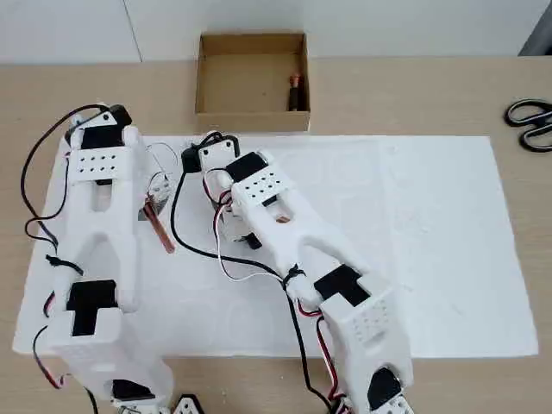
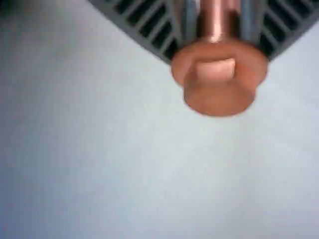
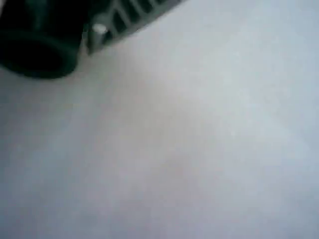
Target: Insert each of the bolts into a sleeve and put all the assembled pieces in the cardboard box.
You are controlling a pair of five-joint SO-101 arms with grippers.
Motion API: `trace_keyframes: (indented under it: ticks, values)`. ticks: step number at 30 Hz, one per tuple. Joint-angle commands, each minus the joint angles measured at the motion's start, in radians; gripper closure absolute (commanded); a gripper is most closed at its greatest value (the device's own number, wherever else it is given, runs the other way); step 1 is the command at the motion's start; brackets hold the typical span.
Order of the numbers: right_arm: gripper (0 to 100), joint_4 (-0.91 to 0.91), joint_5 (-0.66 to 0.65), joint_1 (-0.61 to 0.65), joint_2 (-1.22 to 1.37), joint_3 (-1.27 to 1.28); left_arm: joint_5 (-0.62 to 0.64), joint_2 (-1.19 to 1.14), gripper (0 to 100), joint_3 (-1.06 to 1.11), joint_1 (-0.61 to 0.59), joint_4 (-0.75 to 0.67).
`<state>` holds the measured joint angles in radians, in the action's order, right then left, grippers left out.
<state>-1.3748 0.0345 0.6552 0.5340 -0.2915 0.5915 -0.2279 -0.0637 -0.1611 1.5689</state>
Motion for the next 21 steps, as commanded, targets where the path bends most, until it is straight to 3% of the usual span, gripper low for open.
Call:
trace_keyframes:
  ticks: [1,16,21]
  values:
    - [83.8,-0.008,0.009,0.005,-0.007,-0.006,-0.009,0.068,99,-0.005,0.002,-0.015]
    - [84.2,0.002,0.011,0.005,0.077,-0.009,-0.009,0.068,99,-0.005,0.002,-0.015]
    - [97.9,0.019,0.011,-0.001,0.079,-0.011,-0.009,0.068,99,-0.005,0.002,-0.015]
